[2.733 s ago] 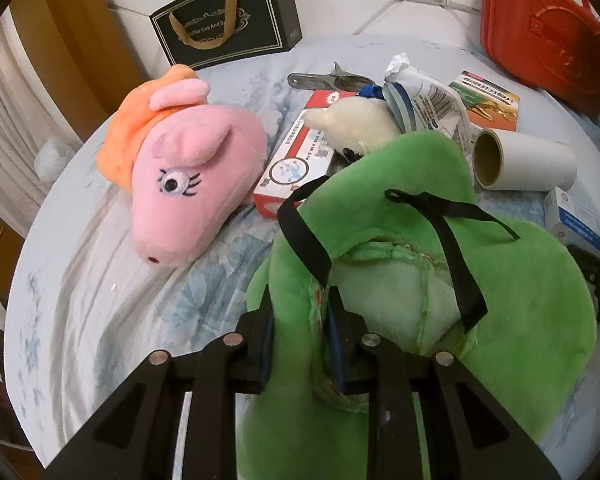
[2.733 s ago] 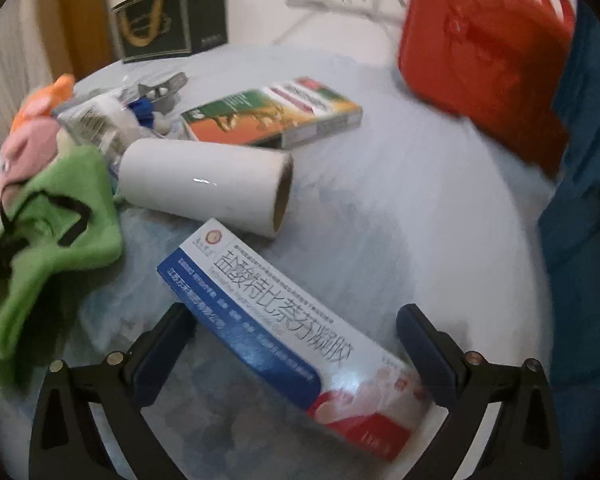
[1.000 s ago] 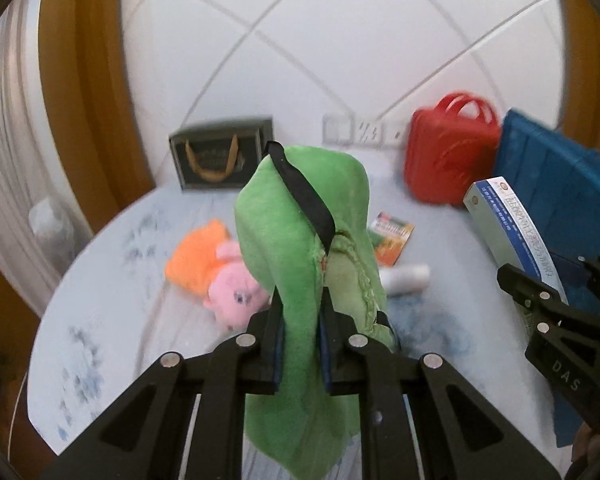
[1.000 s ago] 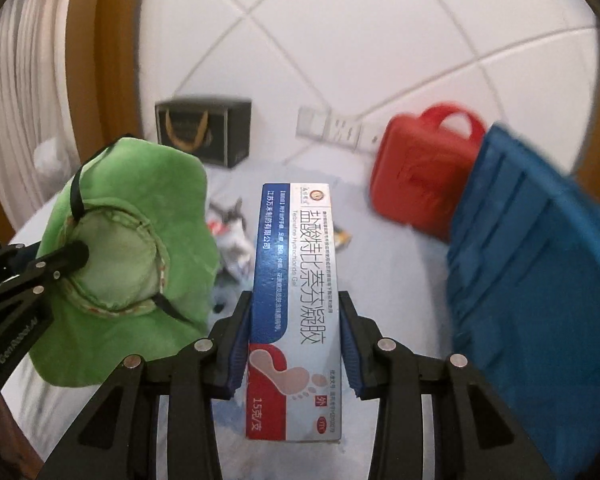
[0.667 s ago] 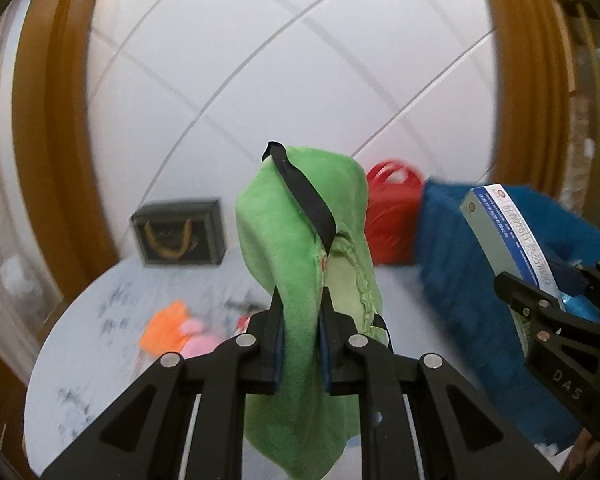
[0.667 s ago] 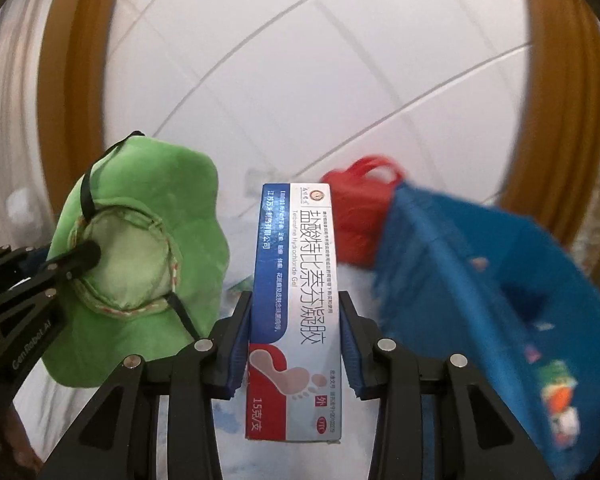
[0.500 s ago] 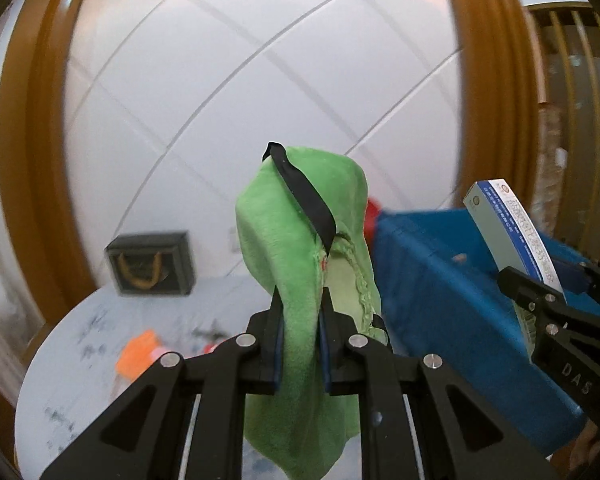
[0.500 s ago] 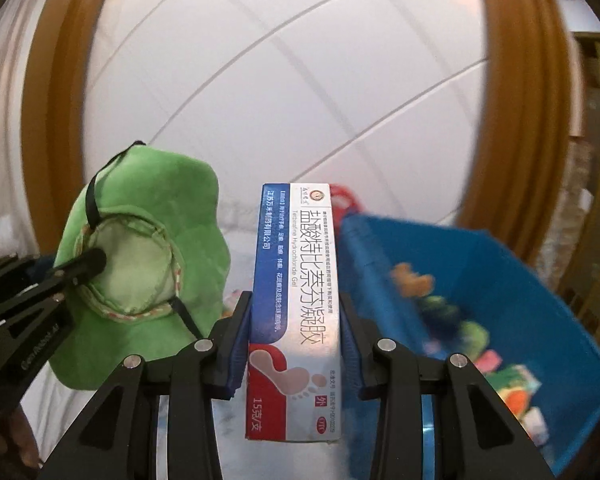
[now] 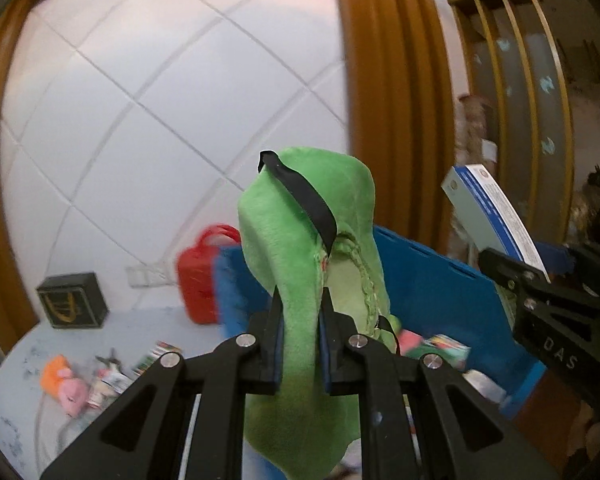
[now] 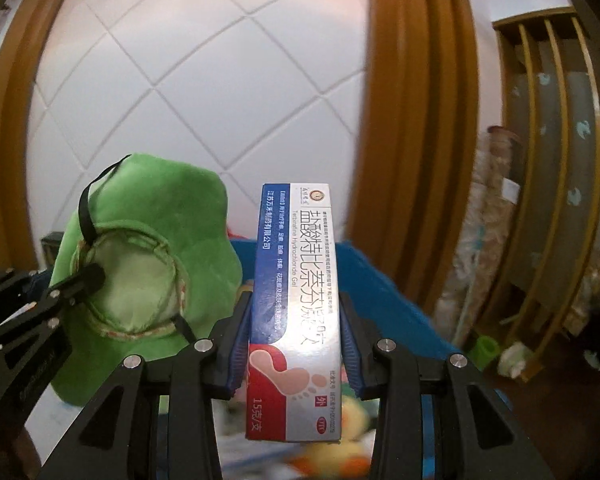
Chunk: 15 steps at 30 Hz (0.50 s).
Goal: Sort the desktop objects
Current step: 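Lift both held items and carry them into the blue crate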
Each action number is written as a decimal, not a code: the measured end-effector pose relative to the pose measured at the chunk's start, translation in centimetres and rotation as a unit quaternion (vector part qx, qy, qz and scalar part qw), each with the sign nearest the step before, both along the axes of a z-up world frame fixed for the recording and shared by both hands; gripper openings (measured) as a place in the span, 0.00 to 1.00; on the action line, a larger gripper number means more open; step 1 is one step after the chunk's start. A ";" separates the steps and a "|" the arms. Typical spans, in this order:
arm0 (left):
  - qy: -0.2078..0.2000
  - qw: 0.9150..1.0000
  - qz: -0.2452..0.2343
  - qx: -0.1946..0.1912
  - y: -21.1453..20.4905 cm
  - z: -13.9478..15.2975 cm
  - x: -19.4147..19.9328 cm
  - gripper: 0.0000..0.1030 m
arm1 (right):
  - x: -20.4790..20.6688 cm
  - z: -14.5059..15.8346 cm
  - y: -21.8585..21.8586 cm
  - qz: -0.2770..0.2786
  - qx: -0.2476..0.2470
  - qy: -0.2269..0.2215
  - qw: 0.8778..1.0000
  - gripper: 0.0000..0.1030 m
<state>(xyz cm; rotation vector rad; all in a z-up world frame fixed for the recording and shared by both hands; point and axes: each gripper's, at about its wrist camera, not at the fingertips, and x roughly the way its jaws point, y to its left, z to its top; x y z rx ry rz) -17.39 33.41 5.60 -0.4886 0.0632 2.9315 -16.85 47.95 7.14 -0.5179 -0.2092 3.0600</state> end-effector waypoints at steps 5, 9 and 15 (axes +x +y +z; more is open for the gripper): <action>-0.041 0.999 0.000 -0.026 6.1 -2.1 -0.9 0.13 | -1.0 -2.1 5.6 0.008 -0.015 -0.033 0.999 0.38; -0.072 0.997 0.010 -0.037 8.1 -3.4 -1.6 0.13 | -2.9 -3.8 9.1 0.011 -0.024 -0.056 0.998 0.38; -0.097 0.994 0.025 -0.051 9.6 -4.6 -2.7 0.13 | -4.3 -5.4 10.8 0.012 -0.020 -0.073 0.997 0.38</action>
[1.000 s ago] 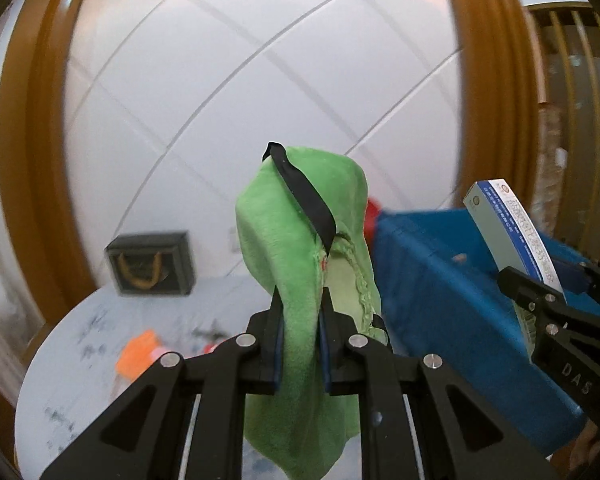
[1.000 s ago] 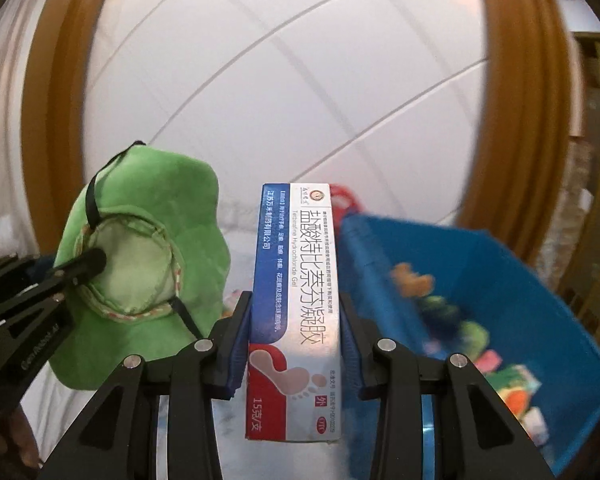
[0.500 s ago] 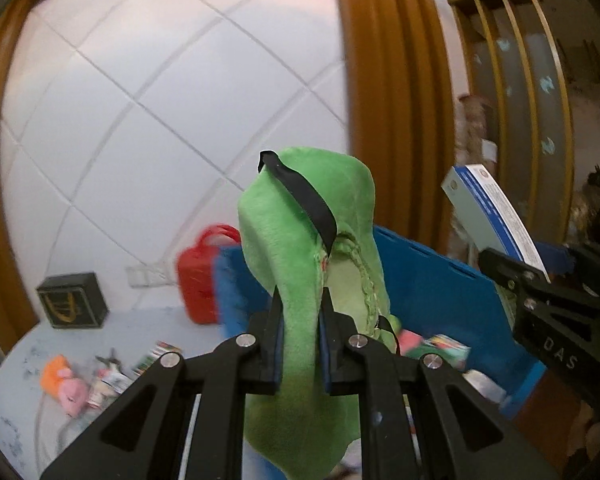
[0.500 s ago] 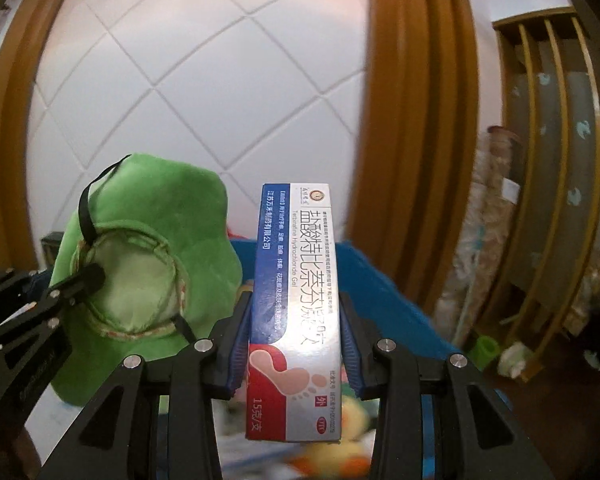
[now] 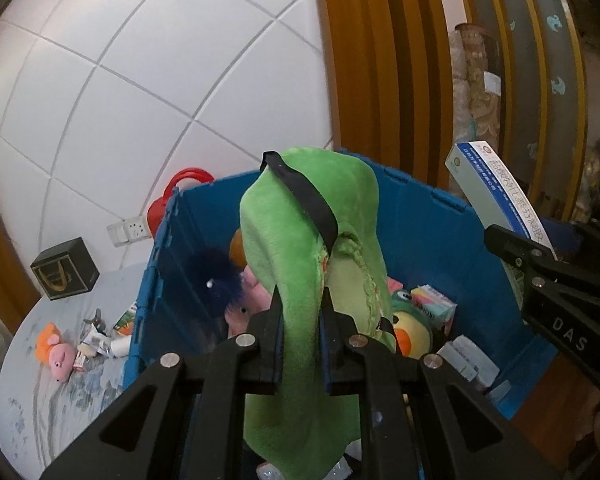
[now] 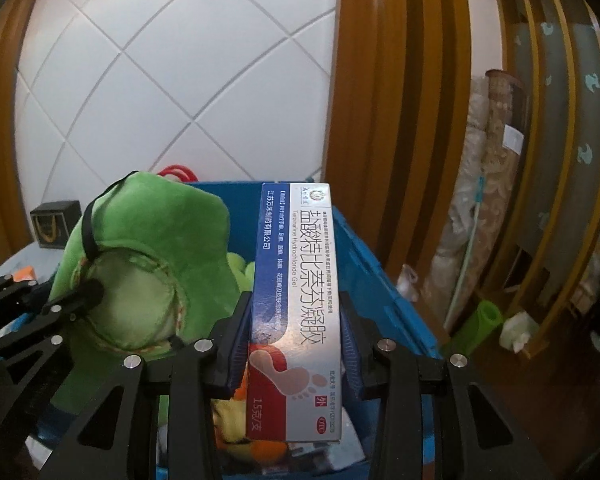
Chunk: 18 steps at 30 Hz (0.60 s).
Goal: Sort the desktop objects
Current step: 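Lift both held items and carry them into the blue crate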
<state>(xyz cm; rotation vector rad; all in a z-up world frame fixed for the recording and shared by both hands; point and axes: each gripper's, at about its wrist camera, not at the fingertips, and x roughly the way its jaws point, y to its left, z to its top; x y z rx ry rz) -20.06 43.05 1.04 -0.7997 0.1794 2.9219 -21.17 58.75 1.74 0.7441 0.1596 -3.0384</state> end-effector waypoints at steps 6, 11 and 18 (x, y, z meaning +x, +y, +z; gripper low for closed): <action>-0.025 1.000 0.003 0.004 0.0 -1.0 -0.7 0.31 | -0.3 -1.2 0.3 0.005 0.017 -0.014 1.000 0.38; -0.012 1.000 0.009 0.006 -0.3 -0.8 0.1 0.71 | 0.0 -1.6 0.6 -0.003 0.024 -0.015 1.000 0.70; -0.004 1.000 0.006 0.018 -1.5 -0.1 1.0 0.73 | 1.1 -1.1 0.2 -0.008 0.033 -0.010 0.999 1.00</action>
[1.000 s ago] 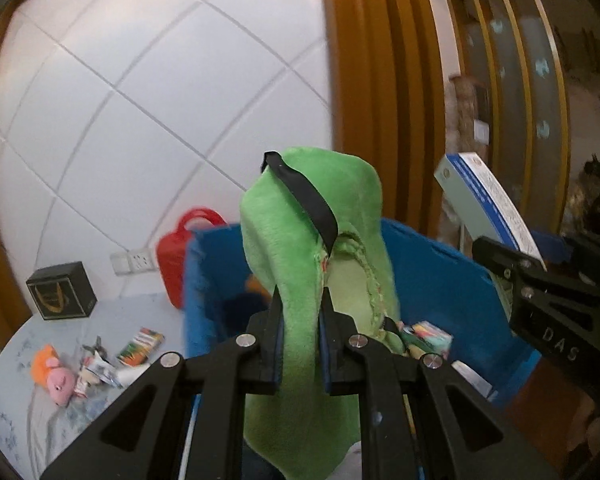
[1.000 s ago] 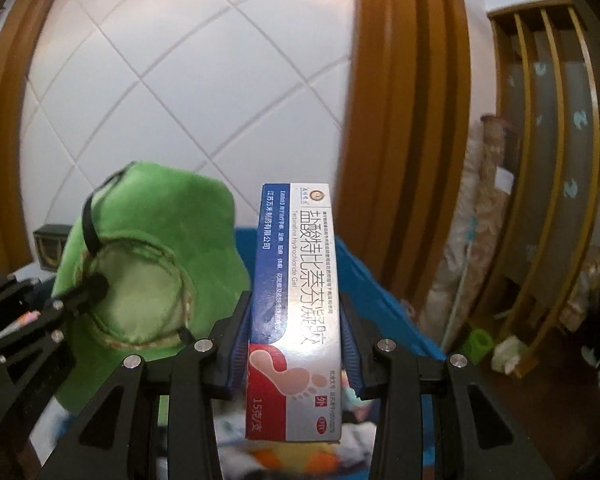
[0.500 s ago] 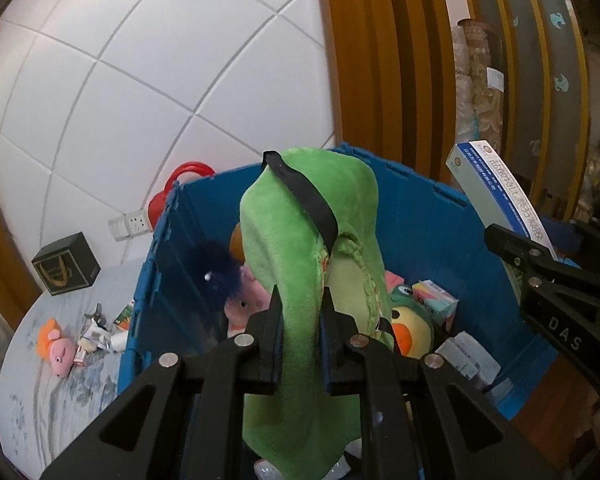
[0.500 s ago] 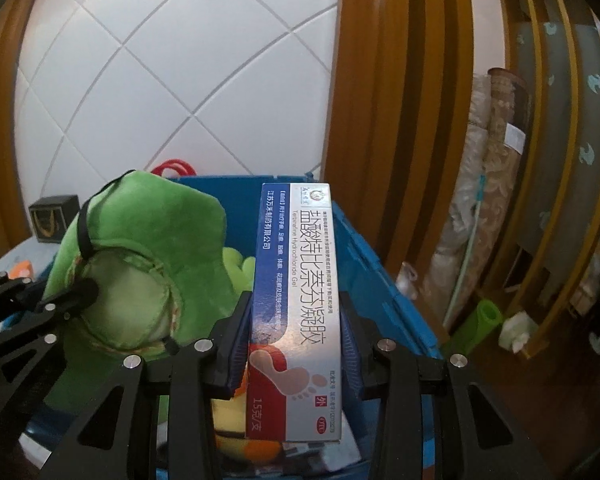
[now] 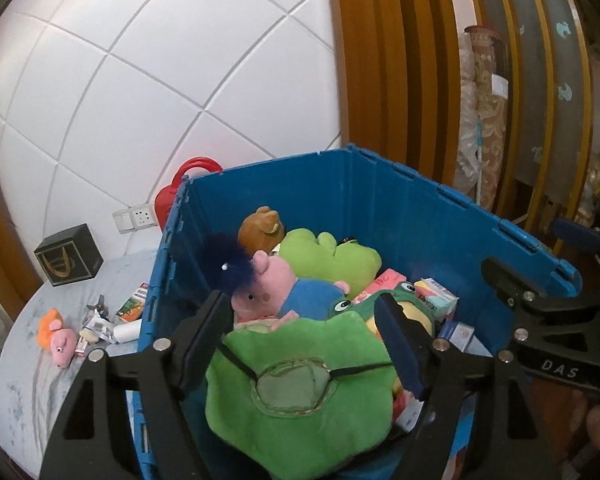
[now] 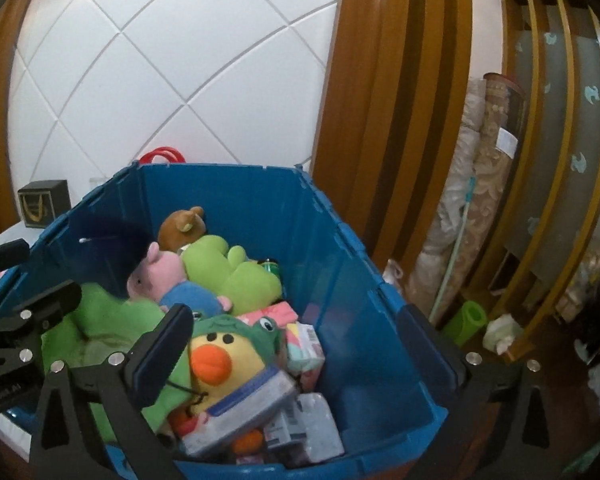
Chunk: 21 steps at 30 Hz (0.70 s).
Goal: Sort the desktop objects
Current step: 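Open both tools over the crate and withdraw them back over the table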
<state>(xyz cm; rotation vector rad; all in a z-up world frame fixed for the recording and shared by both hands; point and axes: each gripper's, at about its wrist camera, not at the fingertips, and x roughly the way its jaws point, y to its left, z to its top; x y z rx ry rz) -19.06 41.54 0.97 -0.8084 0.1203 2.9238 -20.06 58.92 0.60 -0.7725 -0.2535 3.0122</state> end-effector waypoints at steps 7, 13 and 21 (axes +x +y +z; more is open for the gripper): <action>0.024 0.999 -0.001 0.026 -3.1 1.5 1.7 0.73 | 1.3 0.9 -2.2 0.011 0.006 0.008 1.000 1.00; 0.019 0.999 0.033 0.038 -7.6 1.9 2.2 0.73 | 2.6 2.6 -5.5 0.041 -0.003 0.031 0.999 1.00; 0.029 0.996 0.075 0.048 -16.9 1.3 3.1 0.73 | 3.4 4.1 -13.5 0.083 -0.022 0.052 0.995 1.00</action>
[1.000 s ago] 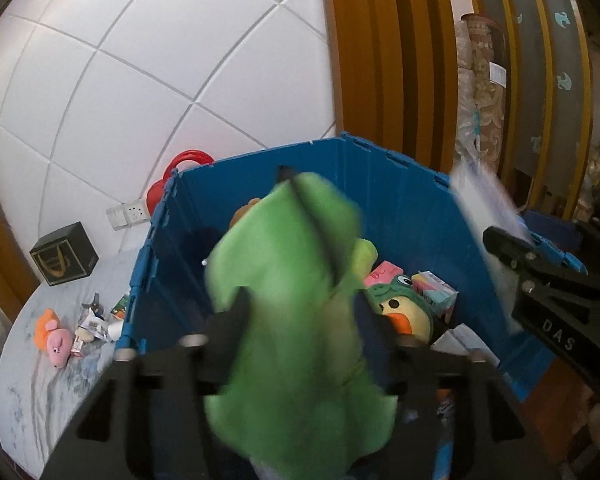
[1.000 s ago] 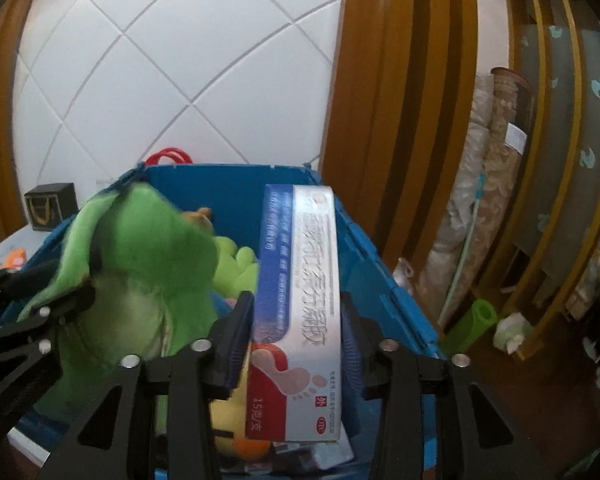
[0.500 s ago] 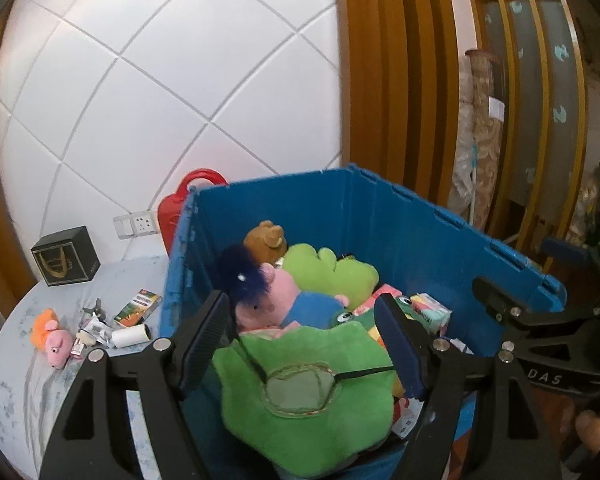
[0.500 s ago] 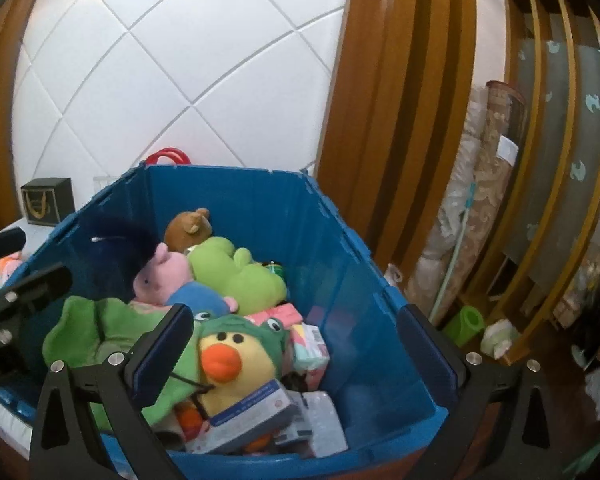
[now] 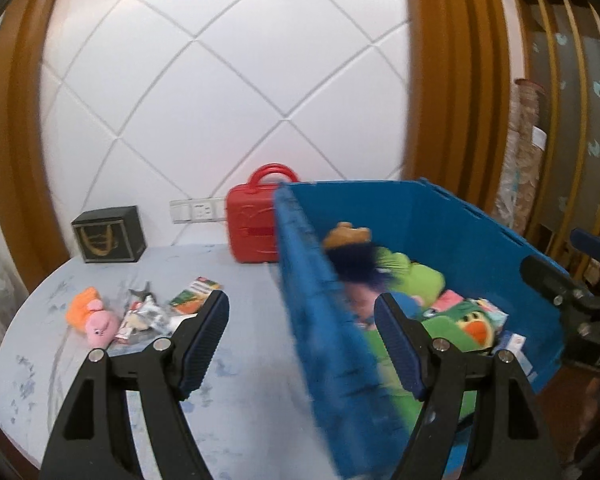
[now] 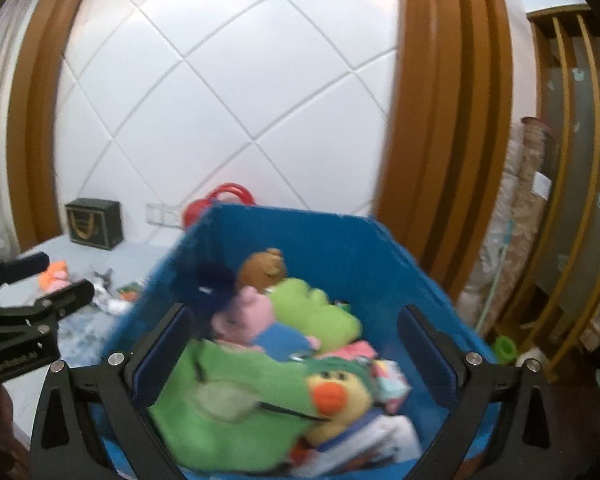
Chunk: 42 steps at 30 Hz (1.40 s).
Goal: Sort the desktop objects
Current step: 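Open both tools over the crate and withdraw them back over the table, then grasp the clear plastic bag with the left tool while the right tool grasps the white paper roll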
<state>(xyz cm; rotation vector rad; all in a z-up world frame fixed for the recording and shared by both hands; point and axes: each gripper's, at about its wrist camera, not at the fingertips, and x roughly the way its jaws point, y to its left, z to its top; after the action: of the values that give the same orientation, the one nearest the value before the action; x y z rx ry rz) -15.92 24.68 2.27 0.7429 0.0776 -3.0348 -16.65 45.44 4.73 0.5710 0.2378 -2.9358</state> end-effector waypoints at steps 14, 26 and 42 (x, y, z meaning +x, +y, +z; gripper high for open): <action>-0.070 0.994 0.078 -0.020 -25.7 -5.6 -1.8 0.75 | -1.8 -0.9 -23.7 0.059 -0.008 -0.010 0.998 1.00; -0.180 0.980 0.078 0.012 -36.8 -15.9 -8.2 0.75 | -12.3 -11.8 -31.7 0.030 0.024 -0.173 0.984 1.00; -0.276 0.959 0.052 0.019 -38.2 -26.6 -23.1 0.75 | -28.1 -24.6 -35.4 0.021 0.026 -0.319 0.947 1.00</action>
<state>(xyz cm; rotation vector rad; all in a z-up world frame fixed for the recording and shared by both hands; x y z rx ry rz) -38.99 -13.56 -24.35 1.4985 0.1573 -2.6177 -44.75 10.06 -19.87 1.4476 0.2395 -2.5319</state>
